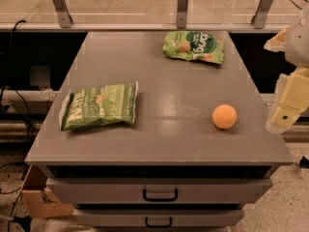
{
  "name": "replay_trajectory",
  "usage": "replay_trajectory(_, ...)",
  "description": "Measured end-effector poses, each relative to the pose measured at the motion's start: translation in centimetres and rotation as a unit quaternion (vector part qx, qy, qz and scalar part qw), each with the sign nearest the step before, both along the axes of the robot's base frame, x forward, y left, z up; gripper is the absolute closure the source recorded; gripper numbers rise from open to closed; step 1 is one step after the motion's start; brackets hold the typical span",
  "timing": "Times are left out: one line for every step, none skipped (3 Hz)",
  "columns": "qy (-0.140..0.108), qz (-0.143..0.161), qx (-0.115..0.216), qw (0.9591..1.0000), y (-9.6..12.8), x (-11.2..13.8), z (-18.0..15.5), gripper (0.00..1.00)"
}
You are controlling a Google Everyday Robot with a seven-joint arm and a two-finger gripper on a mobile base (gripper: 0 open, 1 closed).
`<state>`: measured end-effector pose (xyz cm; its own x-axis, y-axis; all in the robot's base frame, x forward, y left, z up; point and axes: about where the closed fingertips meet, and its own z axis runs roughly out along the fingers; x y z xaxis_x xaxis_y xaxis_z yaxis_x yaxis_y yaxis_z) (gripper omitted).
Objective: Move green rice chip bag near orange
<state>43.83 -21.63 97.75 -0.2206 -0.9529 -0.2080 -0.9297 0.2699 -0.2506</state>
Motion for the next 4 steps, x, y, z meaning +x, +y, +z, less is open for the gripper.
replay_trajectory(0.0,0.0,0.0,1.0,0.0,0.0,0.0,0.0)
replay_trajectory(-0.026,0.016,0.01,0.9995,-1.2,3.0,0.2,0.0)
replay_trajectory(-0.075,0.047,0.05,0.9949,-2.1,8.4,0.2,0.0)
replay_trajectory(-0.12,0.078,0.087,0.9859,-1.5,13.4,-0.6,0.0)
